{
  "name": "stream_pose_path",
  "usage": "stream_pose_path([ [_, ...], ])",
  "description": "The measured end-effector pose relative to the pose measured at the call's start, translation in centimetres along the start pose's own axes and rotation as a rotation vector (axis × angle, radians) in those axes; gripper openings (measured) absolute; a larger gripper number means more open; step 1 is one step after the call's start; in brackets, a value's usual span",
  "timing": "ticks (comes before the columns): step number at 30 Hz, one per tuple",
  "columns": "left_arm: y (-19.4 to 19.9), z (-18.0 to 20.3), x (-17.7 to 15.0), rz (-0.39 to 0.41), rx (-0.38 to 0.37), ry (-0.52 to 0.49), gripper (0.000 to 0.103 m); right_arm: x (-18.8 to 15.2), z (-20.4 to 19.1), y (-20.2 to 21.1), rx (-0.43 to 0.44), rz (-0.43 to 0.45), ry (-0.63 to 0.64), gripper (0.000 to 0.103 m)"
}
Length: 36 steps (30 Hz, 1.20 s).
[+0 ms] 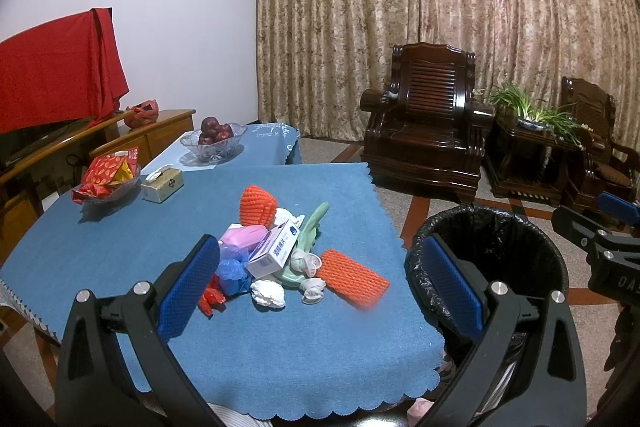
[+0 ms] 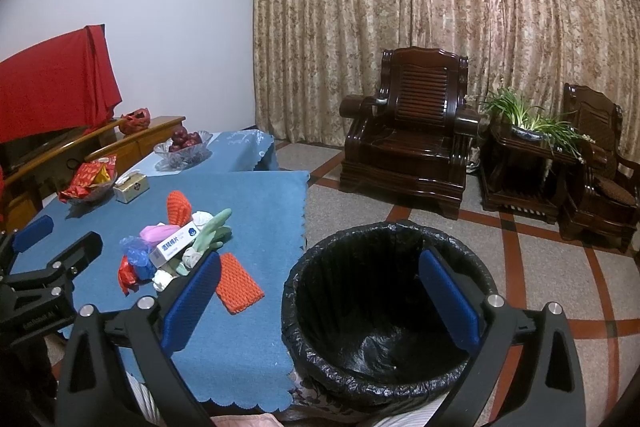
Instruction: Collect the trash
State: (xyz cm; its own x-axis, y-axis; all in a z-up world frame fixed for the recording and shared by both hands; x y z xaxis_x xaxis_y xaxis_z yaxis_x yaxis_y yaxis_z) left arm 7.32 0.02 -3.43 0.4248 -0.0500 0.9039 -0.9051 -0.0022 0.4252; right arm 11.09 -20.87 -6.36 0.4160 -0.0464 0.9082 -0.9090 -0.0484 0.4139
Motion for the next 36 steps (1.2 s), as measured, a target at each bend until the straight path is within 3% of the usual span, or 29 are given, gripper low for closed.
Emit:
stream_pose_path([
  [36,-0.04,-0.04,-0.01,-0.004,0.000,0.002,0.098,-0.10,0.22,-0.01,0.000,-0.006,-0.001,0.097],
])
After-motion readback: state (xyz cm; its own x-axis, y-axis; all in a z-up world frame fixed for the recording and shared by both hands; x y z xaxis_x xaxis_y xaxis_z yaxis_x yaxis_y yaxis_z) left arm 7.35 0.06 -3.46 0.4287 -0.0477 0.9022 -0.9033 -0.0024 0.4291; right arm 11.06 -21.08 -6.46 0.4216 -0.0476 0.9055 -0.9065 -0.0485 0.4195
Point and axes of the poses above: each gripper's, at about its wrist camera, not at the fingertips, and y roughly against the way its jaws point, z to its right, x to its top, the point moved 8 cm from there along -y, roughly the way its jaws point
